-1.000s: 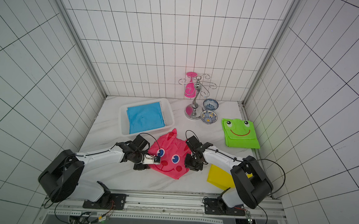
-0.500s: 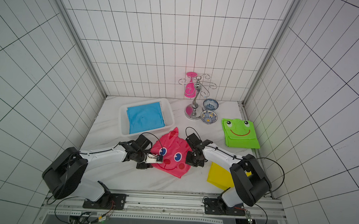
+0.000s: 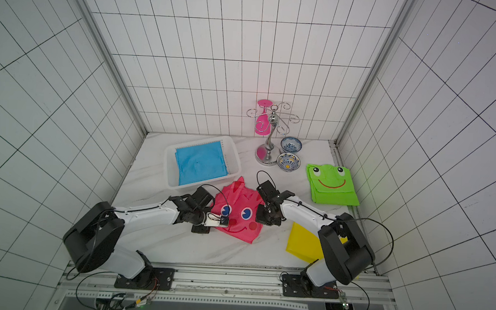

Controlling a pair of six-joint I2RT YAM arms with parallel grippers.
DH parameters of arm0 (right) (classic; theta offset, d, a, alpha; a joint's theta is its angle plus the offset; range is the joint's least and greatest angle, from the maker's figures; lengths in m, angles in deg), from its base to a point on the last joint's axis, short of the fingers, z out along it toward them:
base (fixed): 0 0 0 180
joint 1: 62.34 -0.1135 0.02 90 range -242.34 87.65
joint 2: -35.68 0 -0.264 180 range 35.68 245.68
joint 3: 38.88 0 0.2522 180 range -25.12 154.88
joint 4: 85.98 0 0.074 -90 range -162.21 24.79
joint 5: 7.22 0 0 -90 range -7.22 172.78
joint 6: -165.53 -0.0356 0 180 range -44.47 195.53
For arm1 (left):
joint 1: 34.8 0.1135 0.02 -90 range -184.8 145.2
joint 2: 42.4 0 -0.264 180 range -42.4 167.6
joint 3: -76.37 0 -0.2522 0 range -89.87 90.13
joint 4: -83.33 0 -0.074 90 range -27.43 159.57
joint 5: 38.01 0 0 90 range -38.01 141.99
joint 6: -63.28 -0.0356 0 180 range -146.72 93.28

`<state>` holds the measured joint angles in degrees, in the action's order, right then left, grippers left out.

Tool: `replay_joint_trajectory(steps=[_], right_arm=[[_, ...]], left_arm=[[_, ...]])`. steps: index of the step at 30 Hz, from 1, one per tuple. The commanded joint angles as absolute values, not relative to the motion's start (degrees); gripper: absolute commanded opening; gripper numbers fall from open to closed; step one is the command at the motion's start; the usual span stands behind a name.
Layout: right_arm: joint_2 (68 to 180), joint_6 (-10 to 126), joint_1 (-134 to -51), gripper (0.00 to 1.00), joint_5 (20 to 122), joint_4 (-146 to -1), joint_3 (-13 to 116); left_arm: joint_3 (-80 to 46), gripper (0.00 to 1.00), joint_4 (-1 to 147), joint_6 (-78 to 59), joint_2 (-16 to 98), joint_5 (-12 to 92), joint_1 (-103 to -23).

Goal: Put the folded raincoat in the basket
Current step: Pick up the raincoat from the center of the board.

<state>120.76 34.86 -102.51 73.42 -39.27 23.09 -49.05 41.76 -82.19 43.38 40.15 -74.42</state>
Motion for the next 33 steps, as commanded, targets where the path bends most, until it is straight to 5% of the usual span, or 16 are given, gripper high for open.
replay_joint_trajectory(steps=[1,3,8,19,33], right_arm=[[117.23,37.35,-101.93,0.00,72.63,-39.82,22.26],[114.80,40.10,-101.94,0.22,73.45,-39.87,21.87],[105.37,47.58,-102.15,0.36,77.19,-41.63,20.05],[83.05,89.34,-115.17,0.36,76.28,-58.54,7.40],[99.80,111.53,-130.66,0.51,100.33,-62.37,13.43]], left_arm=[[-49.73,0.00,34.37,-82.88,44.04,41.21,-74.46],[-47.47,0.00,30.18,-83.20,42.77,38.94,-74.23],[-40.24,0.00,20.54,-79.03,40.07,30.97,-71.37],[-24.12,0.00,5.45,-70.21,45.35,14.48,-60.26],[-18.07,0.00,1.54,-67.05,49.18,9.94,-58.69]])
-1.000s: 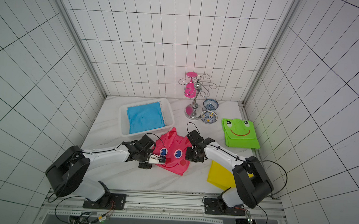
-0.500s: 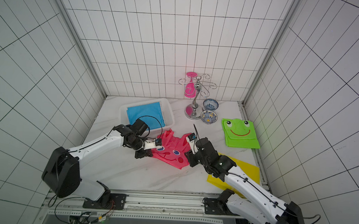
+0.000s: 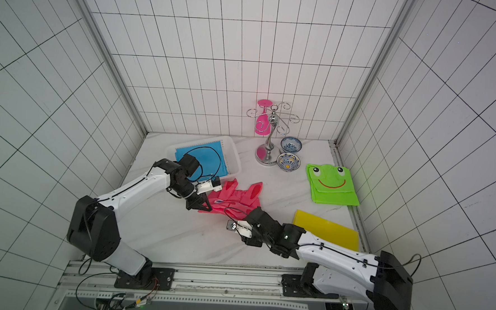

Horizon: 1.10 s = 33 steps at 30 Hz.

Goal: Put the folded raincoat in the basket
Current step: Pick up the raincoat from the center of the board.

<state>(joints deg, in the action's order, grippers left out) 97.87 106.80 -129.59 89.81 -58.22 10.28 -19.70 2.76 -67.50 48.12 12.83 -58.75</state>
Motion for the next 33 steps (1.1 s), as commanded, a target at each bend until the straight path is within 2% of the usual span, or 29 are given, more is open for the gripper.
replay_joint_trajectory(steps=[1,9,20,22,25,29,31,33], right_arm=[[100.53,111.92,-130.80,0.52,103.15,-63.68,13.54],[99.93,116.45,-130.90,0.48,107.72,-70.88,11.92],[102.03,120.10,-130.81,0.49,103.00,-71.73,11.42],[102.59,120.76,-130.73,0.44,101.42,-70.74,11.86],[103.65,121.40,-130.51,0.25,99.46,-69.22,12.72],[104.59,121.58,-129.56,0.16,98.88,-67.63,13.78],[104.45,121.17,-128.82,0.03,98.63,-67.25,14.20],[103.56,120.08,-128.12,0.00,97.81,-66.54,14.87]], left_arm=[[-17.90,0.00,1.22,-67.13,49.38,9.75,-58.66],[-16.23,0.00,-1.30,-67.50,49.88,7.62,-58.64],[-13.89,0.00,-4.41,-67.02,50.93,3.57,-57.90],[-13.52,0.00,-4.95,-67.31,50.85,3.26,-57.74],[-13.48,0.00,-5.42,-67.82,50.59,2.78,-57.41],[-13.24,0.00,-6.83,-69.17,50.26,1.68,-57.02],[-13.05,0.00,-8.00,-70.26,50.04,0.96,-56.77],[-12.95,0.00,-8.87,-71.49,49.50,0.68,-56.45]])
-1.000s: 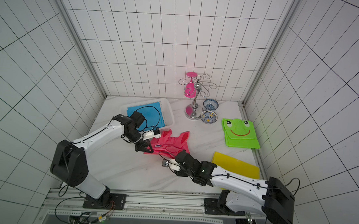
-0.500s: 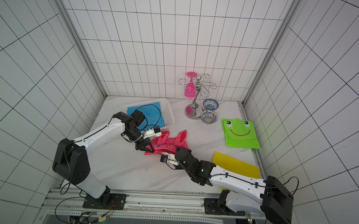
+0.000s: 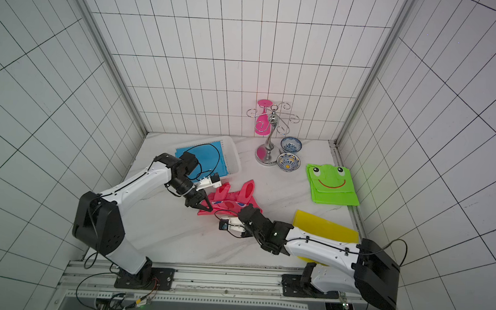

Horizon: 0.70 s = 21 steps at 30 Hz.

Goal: Put the folded raincoat in the basket
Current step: Pick up the raincoat from the center of the board.

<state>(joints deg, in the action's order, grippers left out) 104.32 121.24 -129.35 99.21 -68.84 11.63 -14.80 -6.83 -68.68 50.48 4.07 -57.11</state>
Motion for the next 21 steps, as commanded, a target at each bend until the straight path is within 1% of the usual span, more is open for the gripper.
replay_joint_trajectory(steps=[1,2,5,7,8,9,10,11,13,18,19,21], right_arm=[[103.02,119.53,-127.81,0.00,97.14,-66.12,15.24],[102.25,118.91,-127.50,0.00,96.10,-65.29,15.76],[100.50,116.48,-126.45,0.00,92.47,-61.96,17.82],[99.93,114.34,-125.60,0.00,89.16,-59.05,20.04],[100.07,112.46,-124.98,0.00,87.61,-56.95,21.67],[100.47,110.54,-124.39,0.00,86.22,-55.22,23.36],[100.91,109.33,-123.94,0.00,85.14,-53.42,24.81],[101.51,108.46,-123.62,0.00,84.23,-51.53,26.15],[102.69,106.29,-123.11,0.00,83.72,-49.19,28.66],[105.89,99.67,-120.35,0.00,78.14,-43.12,35.85],[106.29,98.63,-119.92,0.00,77.37,-42.43,36.85],[107.23,95.22,-118.67,0.00,75.93,-40.70,39.06]], left_arm=[[-12.99,0.00,-9.18,-71.92,49.20,0.69,-56.27],[-12.95,0.05,-9.87,-72.76,48.81,0.34,-55.78],[-12.62,0.40,-12.24,-76.42,46.98,-1.12,-53.96],[-12.38,0.55,-12.72,-78.00,45.17,-1.03,-52.92],[-12.50,0.65,-12.25,-78.51,43.87,-1.03,-52.45],[-12.81,0.80,-11.39,-78.74,42.46,-1.11,-52.06],[-13.12,0.90,-10.13,-78.71,41.00,-1.21,-51.76],[-13.89,0.97,-8.40,-78.59,39.27,-1.39,-51.68],[-15.90,0.97,-4.53,-78.58,35.62,-2.33,-51.63],[-26.48,0.98,12.20,-76.96,23.53,-6.28,-51.93],[-27.54,0.98,13.08,-77.56,22.20,-6.54,-51.90],[-26.00,0.98,11.22,-77.64,23.50,-6.09,-52.02]])
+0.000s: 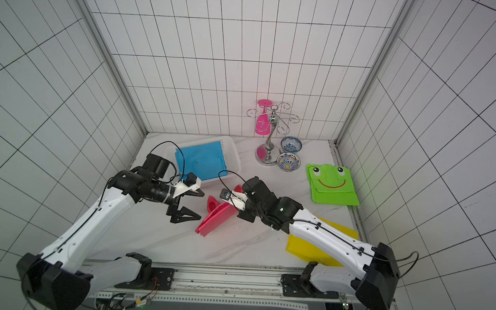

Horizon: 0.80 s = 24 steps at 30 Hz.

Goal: Put the folded raincoat in the basket
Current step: Pick up the raincoat from the center of the board.

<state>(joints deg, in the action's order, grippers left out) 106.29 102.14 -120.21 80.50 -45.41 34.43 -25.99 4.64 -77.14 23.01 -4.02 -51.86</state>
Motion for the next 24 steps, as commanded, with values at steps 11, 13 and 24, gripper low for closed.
replay_joint_trajectory(steps=[11,13,24], right_arm=[[115.80,81.77,-112.71,0.00,67.49,-31.09,50.52],[117.20,80.46,-112.34,0.00,67.03,-30.55,51.91],[121.65,76.32,-110.00,0.00,60.62,-25.40,57.14]], left_arm=[[-27.34,0.98,17.50,-72.50,22.28,-1.47,-52.65],[-27.56,0.98,17.97,-71.75,22.77,-1.42,-53.12],[-33.99,0.78,24.14,-76.77,23.14,5.77,-55.09]])
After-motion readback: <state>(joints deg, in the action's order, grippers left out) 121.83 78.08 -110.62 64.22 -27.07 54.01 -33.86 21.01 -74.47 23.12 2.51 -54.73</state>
